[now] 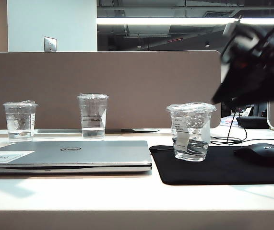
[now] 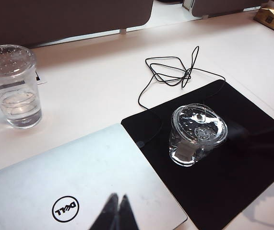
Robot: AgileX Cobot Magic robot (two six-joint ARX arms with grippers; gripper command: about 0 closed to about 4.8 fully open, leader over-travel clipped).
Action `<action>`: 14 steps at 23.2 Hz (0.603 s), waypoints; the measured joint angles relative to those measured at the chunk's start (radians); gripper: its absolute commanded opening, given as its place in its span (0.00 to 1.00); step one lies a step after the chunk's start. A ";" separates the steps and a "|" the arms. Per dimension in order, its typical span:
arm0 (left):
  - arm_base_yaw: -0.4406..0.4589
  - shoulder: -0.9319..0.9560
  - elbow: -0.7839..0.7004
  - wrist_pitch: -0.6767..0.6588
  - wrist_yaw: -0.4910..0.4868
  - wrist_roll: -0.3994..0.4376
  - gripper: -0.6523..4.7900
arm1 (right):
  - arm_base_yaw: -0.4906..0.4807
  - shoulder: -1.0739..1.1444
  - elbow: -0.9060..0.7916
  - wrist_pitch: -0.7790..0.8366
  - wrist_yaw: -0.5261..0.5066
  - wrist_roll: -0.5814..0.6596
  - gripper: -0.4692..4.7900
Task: Pick up the coffee cup on the right and place it on the right side of the laptop.
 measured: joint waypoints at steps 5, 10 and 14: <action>0.000 0.000 0.000 0.000 0.000 0.000 0.11 | 0.000 -0.196 0.000 -0.163 0.122 -0.005 0.07; -0.001 0.000 0.000 0.000 0.001 0.000 0.11 | 0.000 -0.419 -0.024 -0.178 0.252 -0.006 0.07; -0.001 0.000 0.000 0.000 0.000 0.000 0.11 | -0.005 -0.591 -0.108 -0.042 0.273 -0.010 0.07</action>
